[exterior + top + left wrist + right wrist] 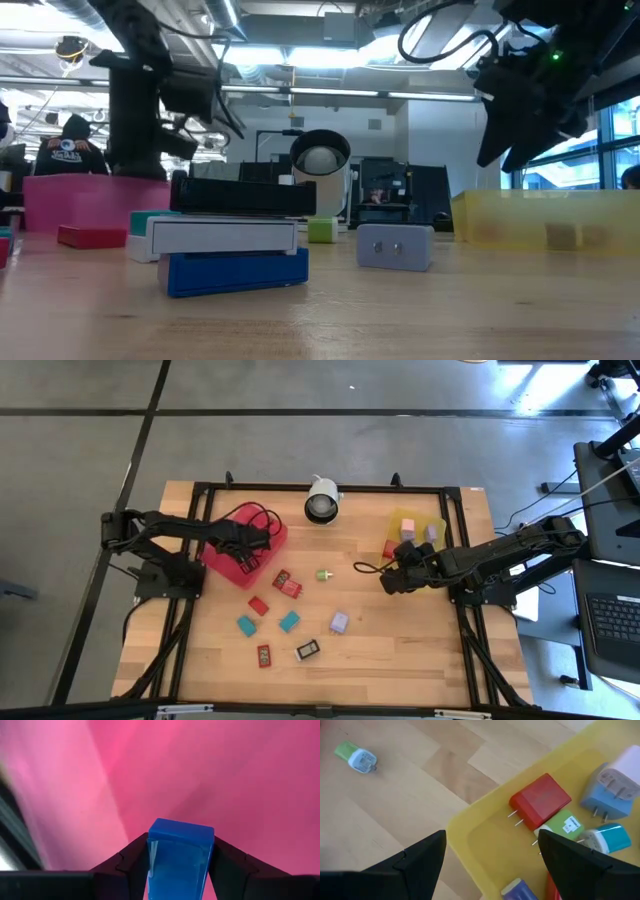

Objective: Pick & Place Office items
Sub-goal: Put the dark blue digital timer into the pink bin

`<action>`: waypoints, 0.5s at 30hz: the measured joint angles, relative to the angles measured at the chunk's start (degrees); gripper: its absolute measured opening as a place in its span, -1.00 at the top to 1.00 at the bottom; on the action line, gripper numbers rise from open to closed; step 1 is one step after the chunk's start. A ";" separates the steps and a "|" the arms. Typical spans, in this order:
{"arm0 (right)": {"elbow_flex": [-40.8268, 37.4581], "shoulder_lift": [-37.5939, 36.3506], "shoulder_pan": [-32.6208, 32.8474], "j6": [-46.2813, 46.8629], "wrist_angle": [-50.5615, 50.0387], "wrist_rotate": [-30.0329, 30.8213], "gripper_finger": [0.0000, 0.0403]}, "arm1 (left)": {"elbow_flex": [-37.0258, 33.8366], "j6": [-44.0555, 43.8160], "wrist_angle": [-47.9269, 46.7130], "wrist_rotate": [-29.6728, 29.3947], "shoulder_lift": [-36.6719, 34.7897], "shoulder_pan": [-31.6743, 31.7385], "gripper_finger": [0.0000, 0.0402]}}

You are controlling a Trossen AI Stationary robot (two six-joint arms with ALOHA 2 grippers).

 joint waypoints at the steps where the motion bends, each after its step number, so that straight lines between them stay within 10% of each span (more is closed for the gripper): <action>1: 0.00 0.00 0.00 0.00 0.03 0.00 -0.58 | -0.21 0.58 0.71 0.88 0.00 0.20 0.18; 15: 0.00 0.00 0.00 -0.09 0.36 0.16 -0.58 | 0.51 -2.37 2.10 -0.51 0.00 0.46 -0.03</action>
